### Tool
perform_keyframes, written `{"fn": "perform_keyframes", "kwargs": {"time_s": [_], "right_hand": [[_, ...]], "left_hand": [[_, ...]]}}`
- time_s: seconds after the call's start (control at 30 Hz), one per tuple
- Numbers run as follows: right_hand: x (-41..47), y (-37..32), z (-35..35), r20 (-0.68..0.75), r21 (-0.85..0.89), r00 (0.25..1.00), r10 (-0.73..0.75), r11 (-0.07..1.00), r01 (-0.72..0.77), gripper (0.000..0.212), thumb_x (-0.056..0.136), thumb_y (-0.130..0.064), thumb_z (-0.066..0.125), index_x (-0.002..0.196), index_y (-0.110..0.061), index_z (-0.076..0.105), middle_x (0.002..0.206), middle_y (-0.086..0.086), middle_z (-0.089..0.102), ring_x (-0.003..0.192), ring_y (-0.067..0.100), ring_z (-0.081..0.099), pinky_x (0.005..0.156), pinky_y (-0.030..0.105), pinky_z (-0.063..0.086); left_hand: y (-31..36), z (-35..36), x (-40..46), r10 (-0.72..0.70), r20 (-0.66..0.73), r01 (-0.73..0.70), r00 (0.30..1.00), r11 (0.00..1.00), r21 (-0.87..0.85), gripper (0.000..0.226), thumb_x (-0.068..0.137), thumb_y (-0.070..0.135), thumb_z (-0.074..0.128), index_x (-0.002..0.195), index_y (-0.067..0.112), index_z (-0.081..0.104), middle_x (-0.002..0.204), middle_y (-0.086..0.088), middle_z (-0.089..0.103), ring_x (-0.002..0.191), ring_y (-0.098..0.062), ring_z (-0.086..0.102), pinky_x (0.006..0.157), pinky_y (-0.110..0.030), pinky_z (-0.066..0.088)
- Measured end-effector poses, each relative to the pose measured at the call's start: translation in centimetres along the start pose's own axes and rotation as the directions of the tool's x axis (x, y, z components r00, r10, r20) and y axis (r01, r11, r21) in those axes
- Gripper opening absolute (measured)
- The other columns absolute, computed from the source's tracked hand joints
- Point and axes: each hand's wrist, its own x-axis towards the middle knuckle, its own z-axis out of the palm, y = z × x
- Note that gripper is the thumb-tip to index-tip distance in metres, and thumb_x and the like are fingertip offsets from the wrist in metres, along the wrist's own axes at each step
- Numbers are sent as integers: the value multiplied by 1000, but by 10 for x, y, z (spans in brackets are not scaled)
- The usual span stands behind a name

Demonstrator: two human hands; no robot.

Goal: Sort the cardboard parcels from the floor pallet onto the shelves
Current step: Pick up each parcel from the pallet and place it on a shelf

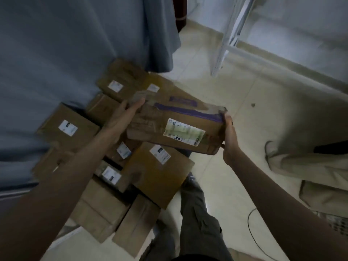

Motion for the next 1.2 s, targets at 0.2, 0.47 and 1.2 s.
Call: {"fn": "perform_keyframes", "kwargs": {"time_s": [0.2, 0.47, 1.2], "right_hand": [[112, 63, -16, -87, 52, 974, 207, 978, -203, 51, 92, -66, 52, 124, -27, 61, 119, 0, 68, 110, 20, 63, 86, 39, 52], [215, 181, -23, -154, 152, 900, 409, 909, -387, 35, 99, -42, 58, 125, -20, 50, 126, 2, 62, 109, 16, 60, 95, 36, 47], [301, 300, 62, -134, -238, 843, 521, 809, -538, 57, 100, -27, 61, 149, -16, 36, 145, 6, 48, 129, 27, 53, 107, 46, 50]], "left_hand": [[-38, 74, 106, -161, 115, 145, 980, 980, 136, 102, 63, 90, 51, 143, 28, 46, 142, -1, 53, 124, -23, 56, 109, -49, 45], [-149, 148, 236, -183, 152, 136, 971, 952, 273, 80, 81, 82, 50, 143, 32, 45, 110, 32, 45, 103, 7, 48, 80, -17, 39], [-310, 132, 354, -157, 59, 80, 986, 750, 657, 32, 98, 16, 60, 120, -7, 59, 113, -30, 63, 89, -30, 56, 67, -9, 39]]}}
